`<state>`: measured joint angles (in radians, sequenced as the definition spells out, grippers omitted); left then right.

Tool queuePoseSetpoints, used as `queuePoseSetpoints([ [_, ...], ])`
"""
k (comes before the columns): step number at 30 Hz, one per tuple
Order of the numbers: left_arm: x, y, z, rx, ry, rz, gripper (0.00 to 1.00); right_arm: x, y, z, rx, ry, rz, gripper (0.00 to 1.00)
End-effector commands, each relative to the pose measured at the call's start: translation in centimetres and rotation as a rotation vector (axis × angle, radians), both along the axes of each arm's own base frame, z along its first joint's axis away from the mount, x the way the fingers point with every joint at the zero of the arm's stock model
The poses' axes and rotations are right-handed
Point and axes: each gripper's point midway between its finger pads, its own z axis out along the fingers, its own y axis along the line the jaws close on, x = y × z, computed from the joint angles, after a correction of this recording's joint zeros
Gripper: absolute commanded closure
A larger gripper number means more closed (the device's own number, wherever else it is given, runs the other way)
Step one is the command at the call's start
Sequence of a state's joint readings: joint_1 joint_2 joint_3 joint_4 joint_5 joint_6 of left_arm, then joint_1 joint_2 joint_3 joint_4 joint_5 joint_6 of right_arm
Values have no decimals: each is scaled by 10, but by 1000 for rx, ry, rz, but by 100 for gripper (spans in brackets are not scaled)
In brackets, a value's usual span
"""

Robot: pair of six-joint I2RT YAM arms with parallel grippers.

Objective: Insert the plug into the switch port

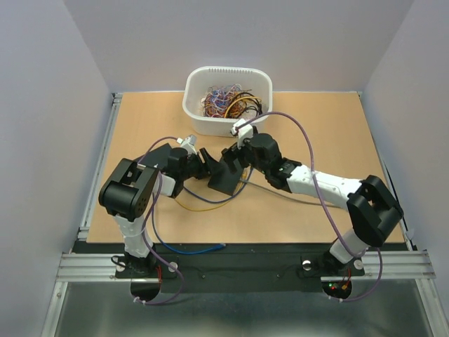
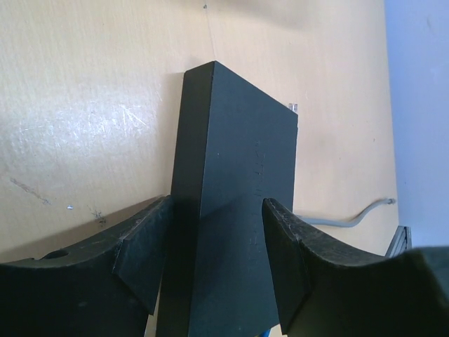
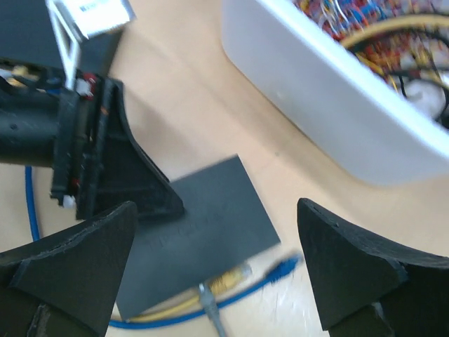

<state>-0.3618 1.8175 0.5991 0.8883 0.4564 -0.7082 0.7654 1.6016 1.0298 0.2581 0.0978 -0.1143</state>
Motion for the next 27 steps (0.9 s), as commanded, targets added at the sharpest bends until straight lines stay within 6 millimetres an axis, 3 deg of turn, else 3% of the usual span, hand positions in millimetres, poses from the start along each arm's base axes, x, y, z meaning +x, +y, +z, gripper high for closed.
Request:
queuePoseSetpoints([
  [1, -58, 22, -69, 146, 322, -13, 34, 0, -34, 34, 165, 3, -212, 0],
  [5, -48, 25, -55, 163, 290, 6, 34, -20, -53, 1, 172, 128, -287, 0],
  [9, -37, 29, -36, 186, 241, 31, 33, -47, -68, -49, 144, 282, -322, 3],
  [12, -28, 34, -20, 208, 201, 60, 33, -64, -76, -60, 180, 336, -333, 5],
  [13, -22, 36, -4, 209, 161, 79, 33, -75, -84, -69, 186, 357, -338, 5],
  [15, -21, 40, -2, 230, 153, 93, 33, -78, -85, -67, 203, 360, -337, 5],
  [18, -13, 46, 29, 241, 78, 128, 33, -90, -84, -39, 283, 332, -276, 5],
  [21, -13, 58, 42, 269, 52, 187, 33, -105, -74, -25, 324, 347, -176, 5],
  [22, -16, 63, 53, 268, 23, 208, 33, -110, -70, -21, 337, 354, -143, 0],
  [26, -28, 74, 81, 253, -44, 251, 33, -140, -54, -7, 398, 427, 14, 0],
  [27, -31, 77, 96, 240, -80, 265, 33, -144, -53, -8, 403, 439, 25, 0],
])
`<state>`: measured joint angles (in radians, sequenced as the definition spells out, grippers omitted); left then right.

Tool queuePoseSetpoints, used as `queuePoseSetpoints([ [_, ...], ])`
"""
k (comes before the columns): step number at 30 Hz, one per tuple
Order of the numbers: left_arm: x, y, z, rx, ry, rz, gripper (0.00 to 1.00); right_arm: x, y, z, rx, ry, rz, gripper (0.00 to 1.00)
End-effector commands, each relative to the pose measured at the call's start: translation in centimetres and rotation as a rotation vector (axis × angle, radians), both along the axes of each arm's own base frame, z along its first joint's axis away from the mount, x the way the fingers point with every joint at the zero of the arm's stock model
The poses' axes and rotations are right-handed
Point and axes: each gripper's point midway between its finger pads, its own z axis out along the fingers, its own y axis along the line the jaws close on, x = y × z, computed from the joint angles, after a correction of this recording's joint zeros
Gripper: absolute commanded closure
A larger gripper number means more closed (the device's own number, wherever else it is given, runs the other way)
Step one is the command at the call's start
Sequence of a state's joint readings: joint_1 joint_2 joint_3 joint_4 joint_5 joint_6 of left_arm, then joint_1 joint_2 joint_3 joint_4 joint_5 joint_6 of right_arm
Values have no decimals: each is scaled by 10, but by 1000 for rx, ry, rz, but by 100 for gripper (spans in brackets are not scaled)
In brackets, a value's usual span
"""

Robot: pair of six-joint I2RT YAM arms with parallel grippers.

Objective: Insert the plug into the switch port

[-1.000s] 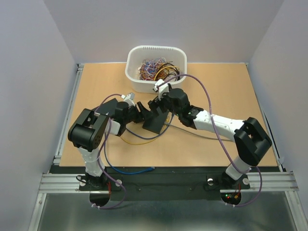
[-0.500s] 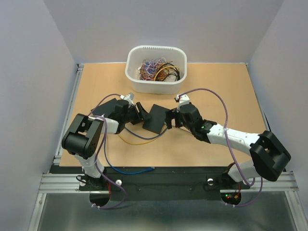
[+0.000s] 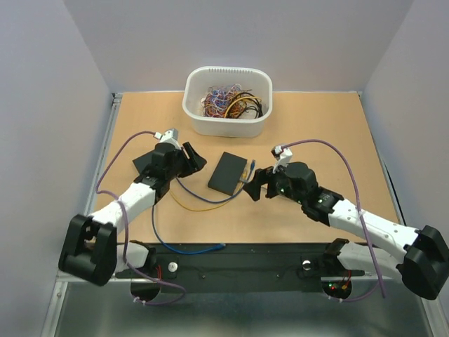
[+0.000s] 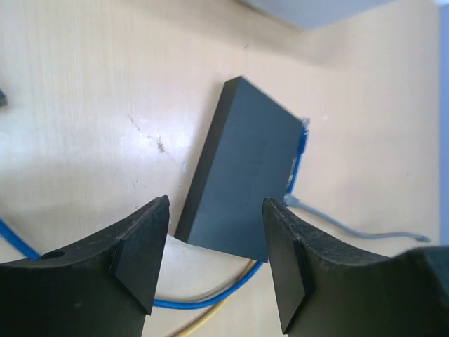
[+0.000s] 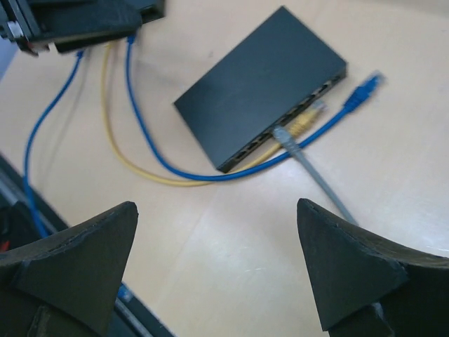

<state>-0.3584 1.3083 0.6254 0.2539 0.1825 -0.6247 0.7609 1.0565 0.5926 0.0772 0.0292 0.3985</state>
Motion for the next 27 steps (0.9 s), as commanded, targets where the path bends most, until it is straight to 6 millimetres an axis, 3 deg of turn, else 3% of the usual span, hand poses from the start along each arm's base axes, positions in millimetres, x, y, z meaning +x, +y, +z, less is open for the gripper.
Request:
queuePoseSetpoints([
  [1, -13, 22, 29, 48, -78, 68, 33, -28, 20, 14, 109, 49, 143, 0],
  [3, -17, 28, 43, 54, -104, 86, 33, -35, 22, 15, 119, 55, 160, 0],
  [6, -27, 39, 78, 55, -173, 116, 33, -40, 19, 11, 116, 66, 159, 0],
  [7, -33, 43, 99, 45, -212, 129, 33, -43, 18, 9, 115, 65, 159, 0],
  [9, -41, 53, 111, 66, -219, 154, 33, -44, 15, 8, 114, 65, 152, 0],
  [10, -49, 59, 130, 71, -250, 168, 33, -45, 14, 9, 117, 62, 153, 0],
  [16, -75, 103, 192, 168, -428, 278, 32, -48, 13, 3, 114, 75, 158, 0],
  [23, -111, 145, 236, 141, -657, 437, 21, -50, 12, 1, 118, 80, 154, 0],
  [27, -131, 171, 246, 98, -716, 565, 12, -51, 12, -1, 116, 87, 153, 0],
])
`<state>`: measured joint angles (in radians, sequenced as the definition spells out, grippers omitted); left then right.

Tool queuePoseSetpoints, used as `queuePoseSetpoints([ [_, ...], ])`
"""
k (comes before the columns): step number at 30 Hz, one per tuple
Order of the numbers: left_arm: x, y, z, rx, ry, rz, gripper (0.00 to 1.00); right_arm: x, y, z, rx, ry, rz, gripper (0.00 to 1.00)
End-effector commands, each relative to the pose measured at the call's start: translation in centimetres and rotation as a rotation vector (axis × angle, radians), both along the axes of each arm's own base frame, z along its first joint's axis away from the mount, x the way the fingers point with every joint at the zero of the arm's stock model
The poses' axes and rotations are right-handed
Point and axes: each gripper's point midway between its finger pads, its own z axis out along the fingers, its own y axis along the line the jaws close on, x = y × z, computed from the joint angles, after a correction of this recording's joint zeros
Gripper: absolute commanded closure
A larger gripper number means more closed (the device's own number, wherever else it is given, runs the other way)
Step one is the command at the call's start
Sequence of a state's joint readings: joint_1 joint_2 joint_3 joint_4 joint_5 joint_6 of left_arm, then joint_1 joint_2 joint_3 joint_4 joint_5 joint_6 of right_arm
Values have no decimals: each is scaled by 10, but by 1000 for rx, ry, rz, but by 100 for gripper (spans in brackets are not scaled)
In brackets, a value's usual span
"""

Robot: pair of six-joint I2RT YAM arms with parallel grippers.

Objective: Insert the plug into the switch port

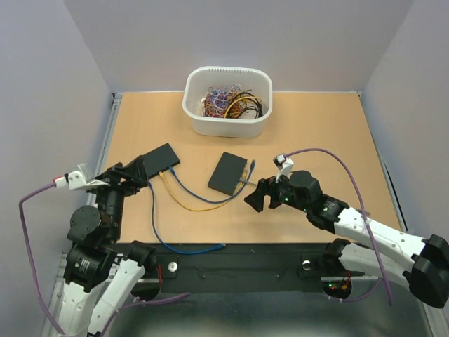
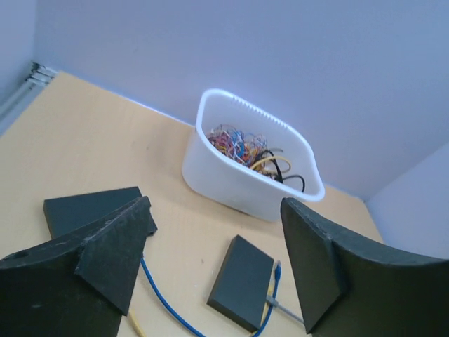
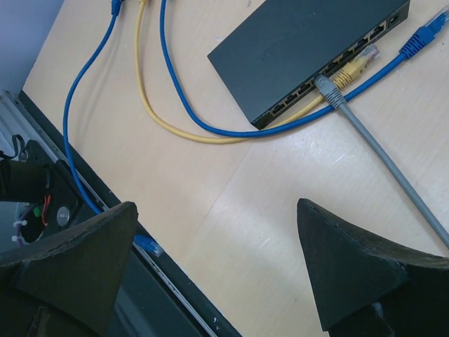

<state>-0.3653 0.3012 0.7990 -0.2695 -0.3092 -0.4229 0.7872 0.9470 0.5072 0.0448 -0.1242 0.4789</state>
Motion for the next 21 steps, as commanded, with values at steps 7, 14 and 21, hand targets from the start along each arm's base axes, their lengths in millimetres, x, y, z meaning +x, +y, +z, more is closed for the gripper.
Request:
queuePoseSetpoints([
  [7, -14, 45, -8, -53, 13, 230, 1, -6, 2, 4, 27, -3, 14, 0],
  [14, 12, 37, -54, 22, 291, 270, 1, -6, -6, -5, -28, 37, -18, 0],
  [21, 28, -23, -75, 64, 473, -9, 1, -5, -10, -8, -58, 76, -43, 0],
])
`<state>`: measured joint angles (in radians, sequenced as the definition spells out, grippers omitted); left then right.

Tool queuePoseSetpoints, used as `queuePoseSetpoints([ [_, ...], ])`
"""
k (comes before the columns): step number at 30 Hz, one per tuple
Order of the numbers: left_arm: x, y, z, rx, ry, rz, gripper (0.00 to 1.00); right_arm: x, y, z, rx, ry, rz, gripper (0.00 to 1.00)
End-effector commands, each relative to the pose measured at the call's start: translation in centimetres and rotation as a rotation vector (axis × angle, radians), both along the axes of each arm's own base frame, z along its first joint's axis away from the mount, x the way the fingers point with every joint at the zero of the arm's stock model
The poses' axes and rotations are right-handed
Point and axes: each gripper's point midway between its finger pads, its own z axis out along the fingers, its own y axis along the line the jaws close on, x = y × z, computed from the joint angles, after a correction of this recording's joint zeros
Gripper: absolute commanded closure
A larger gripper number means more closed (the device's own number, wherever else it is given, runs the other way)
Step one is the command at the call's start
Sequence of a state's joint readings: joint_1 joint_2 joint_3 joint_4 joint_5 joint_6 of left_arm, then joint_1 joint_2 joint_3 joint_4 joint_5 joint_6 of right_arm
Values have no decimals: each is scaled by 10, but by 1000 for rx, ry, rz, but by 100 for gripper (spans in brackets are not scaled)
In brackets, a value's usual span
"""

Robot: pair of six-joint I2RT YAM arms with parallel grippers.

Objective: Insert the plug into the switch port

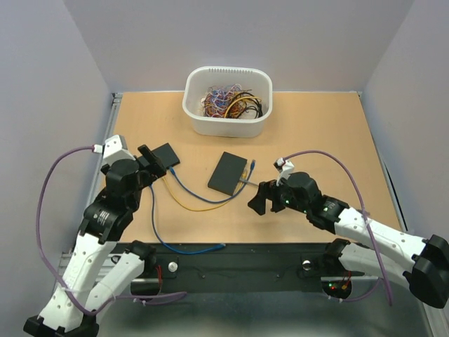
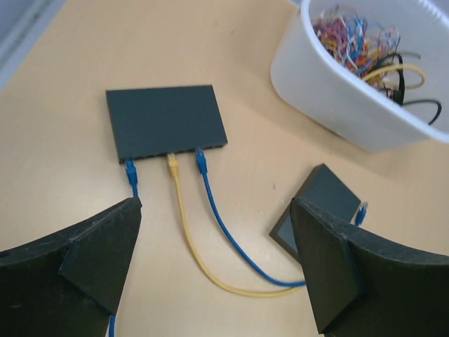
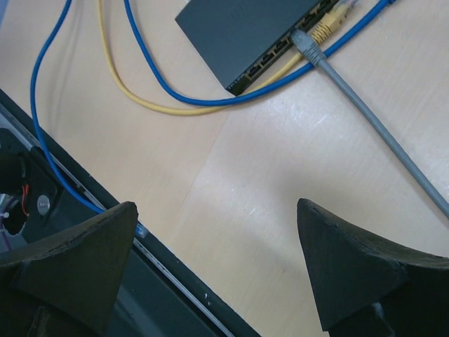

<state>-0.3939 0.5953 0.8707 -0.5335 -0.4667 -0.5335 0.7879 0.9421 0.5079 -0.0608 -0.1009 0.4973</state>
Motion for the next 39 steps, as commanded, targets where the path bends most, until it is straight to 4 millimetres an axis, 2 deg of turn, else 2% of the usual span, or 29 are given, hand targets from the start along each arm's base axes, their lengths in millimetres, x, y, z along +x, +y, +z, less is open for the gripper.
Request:
queuePoseSetpoints([
  [1, -6, -32, 9, -72, 63, -160, 1, 1, 3, 12, 8, 2, -13, 0],
  [3, -13, -37, 5, -85, 99, -192, 1, 1, 4, 14, 15, 4, -9, 0],
  [7, -32, -14, 5, -63, 77, -113, 1, 2, 3, 15, 13, 6, -16, 0],
  [11, -39, -8, -5, -51, 99, -98, 1, 2, 6, 12, 5, 17, -11, 0],
  [16, -36, -17, -27, -60, 139, -132, 1, 2, 5, 9, -1, 28, -13, 0],
  [30, -36, -15, -23, -66, 118, -117, 1, 0, 1, -2, -19, 42, -20, 0],
  [39, -37, -16, -22, -67, 110, -126, 1, -1, -1, 0, -18, 20, -19, 0],
])
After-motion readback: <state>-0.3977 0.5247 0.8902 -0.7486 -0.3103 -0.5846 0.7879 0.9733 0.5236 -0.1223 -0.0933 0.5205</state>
